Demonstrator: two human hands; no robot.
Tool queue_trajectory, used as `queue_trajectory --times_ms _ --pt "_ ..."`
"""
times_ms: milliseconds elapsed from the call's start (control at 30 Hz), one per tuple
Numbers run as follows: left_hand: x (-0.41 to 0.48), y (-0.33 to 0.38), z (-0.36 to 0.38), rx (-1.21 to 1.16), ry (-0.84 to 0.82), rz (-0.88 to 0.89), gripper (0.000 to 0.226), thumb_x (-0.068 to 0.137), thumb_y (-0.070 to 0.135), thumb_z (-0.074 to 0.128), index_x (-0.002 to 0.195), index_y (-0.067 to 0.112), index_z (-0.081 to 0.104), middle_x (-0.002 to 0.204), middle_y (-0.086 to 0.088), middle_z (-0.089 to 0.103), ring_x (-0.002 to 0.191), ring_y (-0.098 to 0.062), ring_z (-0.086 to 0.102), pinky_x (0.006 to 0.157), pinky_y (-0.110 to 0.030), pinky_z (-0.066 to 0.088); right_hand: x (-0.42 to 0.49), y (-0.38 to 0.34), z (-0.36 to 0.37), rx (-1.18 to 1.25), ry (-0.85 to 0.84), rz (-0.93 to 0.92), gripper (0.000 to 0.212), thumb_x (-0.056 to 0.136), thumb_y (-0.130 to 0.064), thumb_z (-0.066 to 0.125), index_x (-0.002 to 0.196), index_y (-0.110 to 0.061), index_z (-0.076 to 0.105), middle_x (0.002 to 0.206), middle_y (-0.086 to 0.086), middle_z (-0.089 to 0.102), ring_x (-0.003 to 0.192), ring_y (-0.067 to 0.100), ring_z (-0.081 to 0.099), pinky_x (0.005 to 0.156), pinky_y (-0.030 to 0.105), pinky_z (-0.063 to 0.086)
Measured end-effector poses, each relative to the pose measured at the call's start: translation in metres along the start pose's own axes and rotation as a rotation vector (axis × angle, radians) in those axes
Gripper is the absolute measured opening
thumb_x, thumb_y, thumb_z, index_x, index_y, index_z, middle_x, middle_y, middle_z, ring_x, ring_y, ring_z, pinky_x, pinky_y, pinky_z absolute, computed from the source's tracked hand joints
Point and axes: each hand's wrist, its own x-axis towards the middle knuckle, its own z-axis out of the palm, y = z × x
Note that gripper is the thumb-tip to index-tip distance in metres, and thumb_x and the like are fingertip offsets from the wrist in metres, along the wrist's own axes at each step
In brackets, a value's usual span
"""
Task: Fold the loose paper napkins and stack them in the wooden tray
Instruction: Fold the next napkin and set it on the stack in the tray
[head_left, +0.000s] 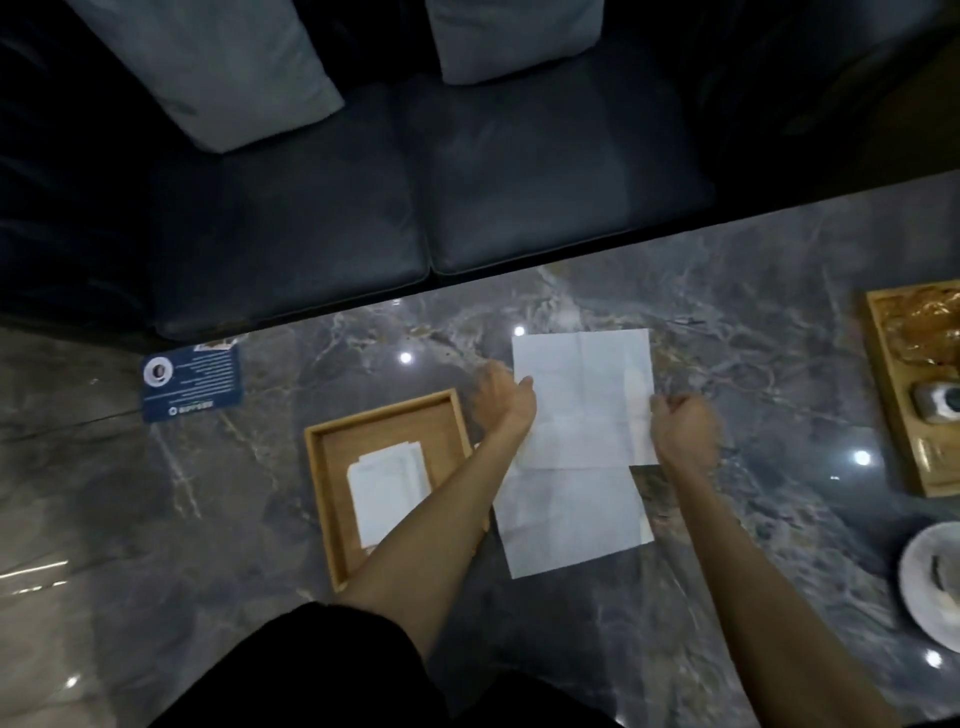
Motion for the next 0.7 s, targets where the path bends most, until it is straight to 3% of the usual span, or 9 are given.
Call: queue_trajectory --times_ms 100,167,267,333,467,600,700 --pt "-0.005 0.003 0.022 0.234 0.061 -0.016 0.073 0.096 0.033 0.058 0.151 0.005 0.02 0.151 -0.019 0.039 0.134 -0.04 0.045 0.108 -0.048 0.037 0.009 0.003 0.014 -0.098 -0.026 -0.03 0.038 0.095 -0.03 0.058 0.116 0.001 0.06 0.119 0.022 0.063 0.106 0.041 0.062 0.09 0.048 0.052" --pt "-0.005 0.002 0.029 0.304 0.1 0.019 0.068 0.097 0.028 0.057 0.149 0.002 0.023 0.145 -0.021 0.047 0.13 -0.04 0.049 0.107 -0.048 0.036 0.006 0.001 0.023 -0.13 0.004 -0.063 0.032 0.097 -0.025 0.054 0.117 -0.001 0.061 0.121 0.021 0.062 0.106 0.04 0.061 0.091 0.048 0.051" --pt "0.001 0.002 0.033 0.276 0.106 0.029 0.032 0.097 0.018 0.054 0.127 0.007 0.052 0.127 -0.017 0.062 0.12 -0.037 0.057 0.101 -0.047 0.041 0.003 0.0 0.024 -0.136 -0.002 -0.073 0.031 0.098 -0.021 0.05 0.117 0.0 0.063 0.12 0.021 0.061 0.104 0.038 0.061 0.089 0.046 0.051" --pt "-0.003 0.001 0.028 0.22 0.082 0.058 0.016 0.095 0.012 0.051 0.108 0.009 0.061 0.113 -0.014 0.067 0.108 -0.034 0.062 0.093 -0.044 0.048 -0.002 -0.001 0.016 -0.104 -0.013 -0.076 0.025 0.098 -0.019 0.051 0.109 -0.002 0.065 0.115 0.02 0.062 0.101 0.037 0.062 0.087 0.046 0.051" --pt "-0.019 0.004 0.0 -0.064 0.031 0.216 0.013 0.087 0.005 0.056 0.077 0.014 0.055 0.082 -0.008 0.058 0.079 -0.024 0.058 0.067 -0.035 0.048 -0.02 -0.006 -0.014 0.054 -0.031 -0.153 0.017 0.096 -0.02 0.053 0.099 -0.007 0.064 0.1 0.013 0.068 0.089 0.03 0.064 0.078 0.04 0.052" --pt "-0.049 0.011 -0.057 -0.273 -0.08 0.376 0.009 0.091 0.015 0.057 0.089 0.015 0.049 0.087 -0.002 0.057 0.078 -0.018 0.055 0.063 -0.026 0.046 -0.056 -0.018 -0.052 0.237 -0.135 -0.244 0.01 0.094 -0.023 0.055 0.096 -0.014 0.06 0.092 0.004 0.066 0.083 0.023 0.062 0.069 0.033 0.046" --pt "-0.086 0.018 -0.122 -0.269 -0.062 0.59 0.01 0.095 0.014 0.056 0.103 0.011 0.051 0.097 -0.006 0.061 0.084 -0.017 0.057 0.069 -0.024 0.046 -0.093 -0.031 -0.08 0.309 -0.215 -0.317 0.013 0.092 -0.025 0.058 0.099 -0.014 0.062 0.095 0.005 0.069 0.083 0.022 0.064 0.071 0.035 0.051"
